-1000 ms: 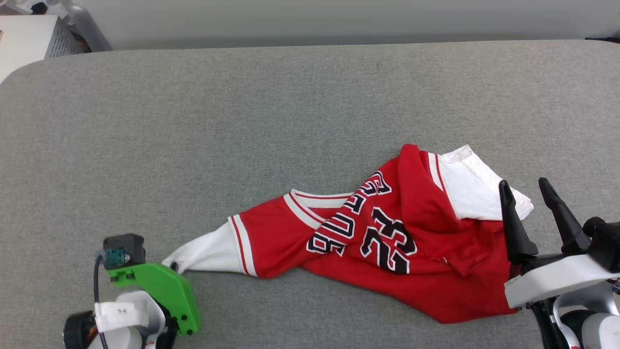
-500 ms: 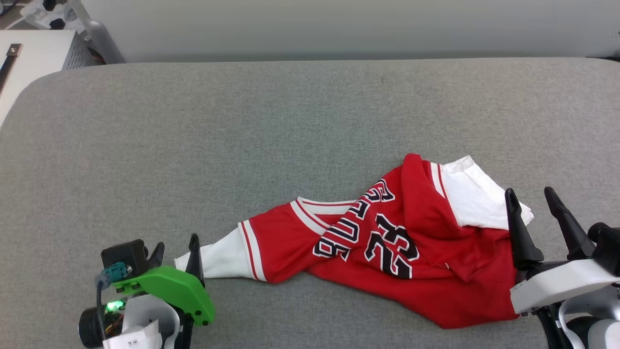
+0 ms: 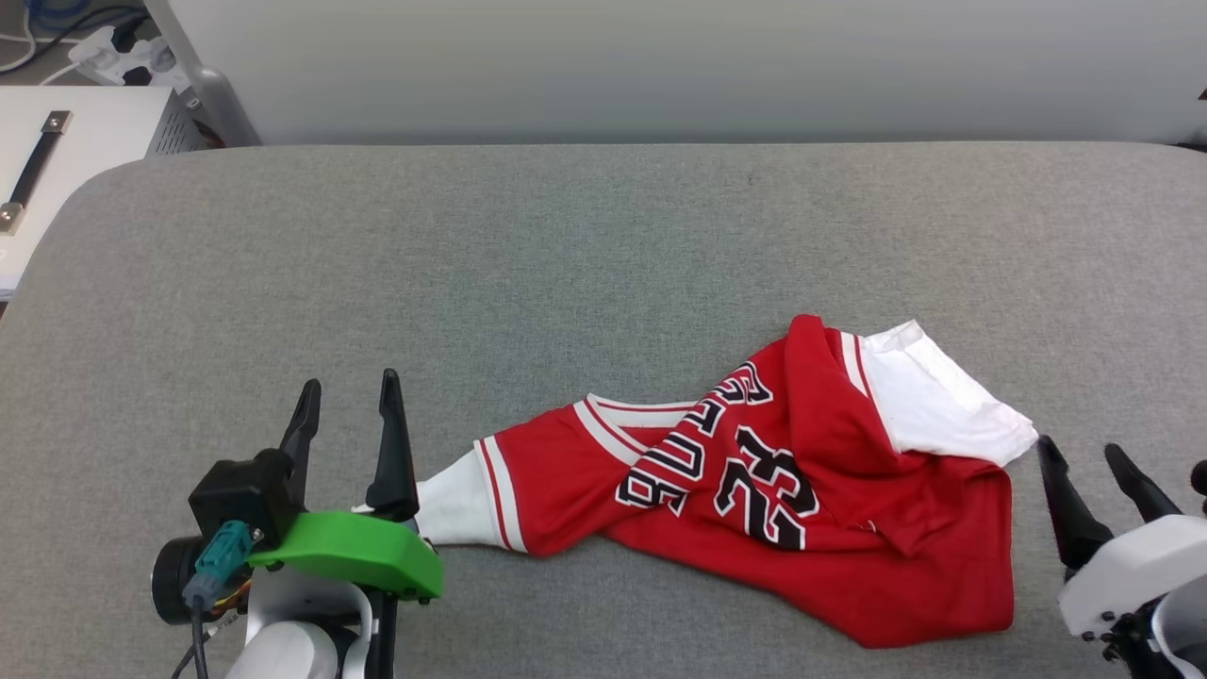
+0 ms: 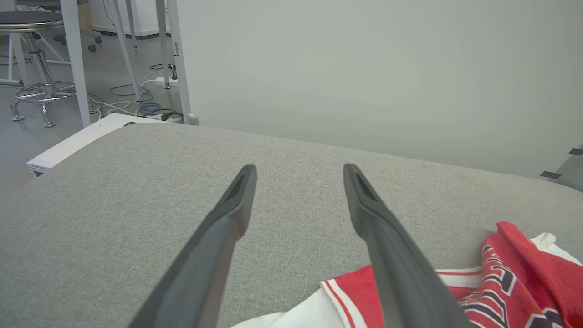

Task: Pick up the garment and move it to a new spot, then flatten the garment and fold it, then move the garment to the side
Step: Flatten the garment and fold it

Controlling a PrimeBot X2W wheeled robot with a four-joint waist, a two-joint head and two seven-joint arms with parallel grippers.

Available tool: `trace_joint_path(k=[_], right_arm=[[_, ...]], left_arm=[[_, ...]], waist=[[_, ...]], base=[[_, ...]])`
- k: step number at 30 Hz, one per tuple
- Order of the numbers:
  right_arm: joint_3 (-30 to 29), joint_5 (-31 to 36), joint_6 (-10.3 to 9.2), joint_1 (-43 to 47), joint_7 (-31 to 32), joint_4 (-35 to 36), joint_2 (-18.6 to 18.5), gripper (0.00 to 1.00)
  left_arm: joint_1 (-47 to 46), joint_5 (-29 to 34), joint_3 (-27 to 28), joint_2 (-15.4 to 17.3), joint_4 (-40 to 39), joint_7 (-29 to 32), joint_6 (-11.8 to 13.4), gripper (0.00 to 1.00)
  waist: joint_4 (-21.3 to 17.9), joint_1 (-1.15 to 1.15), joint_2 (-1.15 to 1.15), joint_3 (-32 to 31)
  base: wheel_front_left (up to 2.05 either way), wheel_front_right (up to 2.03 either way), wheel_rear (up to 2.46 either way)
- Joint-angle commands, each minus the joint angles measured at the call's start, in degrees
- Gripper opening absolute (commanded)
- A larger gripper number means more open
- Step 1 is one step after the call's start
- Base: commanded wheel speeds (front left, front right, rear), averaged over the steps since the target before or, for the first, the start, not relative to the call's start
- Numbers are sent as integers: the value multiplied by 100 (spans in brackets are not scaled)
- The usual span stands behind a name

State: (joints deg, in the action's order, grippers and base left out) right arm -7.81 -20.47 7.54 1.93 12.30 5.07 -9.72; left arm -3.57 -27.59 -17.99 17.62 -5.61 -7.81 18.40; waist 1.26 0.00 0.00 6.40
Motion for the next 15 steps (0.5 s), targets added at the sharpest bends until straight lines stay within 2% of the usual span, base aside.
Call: trace_joint_path(k=[1, 8, 15], right_arm=[[-136, -123, -5, 5, 183, -144, -98, 100], [-516, -684, -5, -406, 1253, -819, -606, 100], [-181, -1158, -5, -1266, 2175, -1367, -1187, 100]], left_arm=[[10, 59, -12, -35, -73, -42, 26, 100], [-62, 140, -70, -49, -336, -97, 63, 100], [-242, 159, -145, -142, -348, -156, 53, 100]], waist=[[49, 0, 0, 57], [178, 0, 0, 379], [338, 0, 0, 700]], base=[[0, 0, 0], [0, 0, 0], [0, 0, 0]])
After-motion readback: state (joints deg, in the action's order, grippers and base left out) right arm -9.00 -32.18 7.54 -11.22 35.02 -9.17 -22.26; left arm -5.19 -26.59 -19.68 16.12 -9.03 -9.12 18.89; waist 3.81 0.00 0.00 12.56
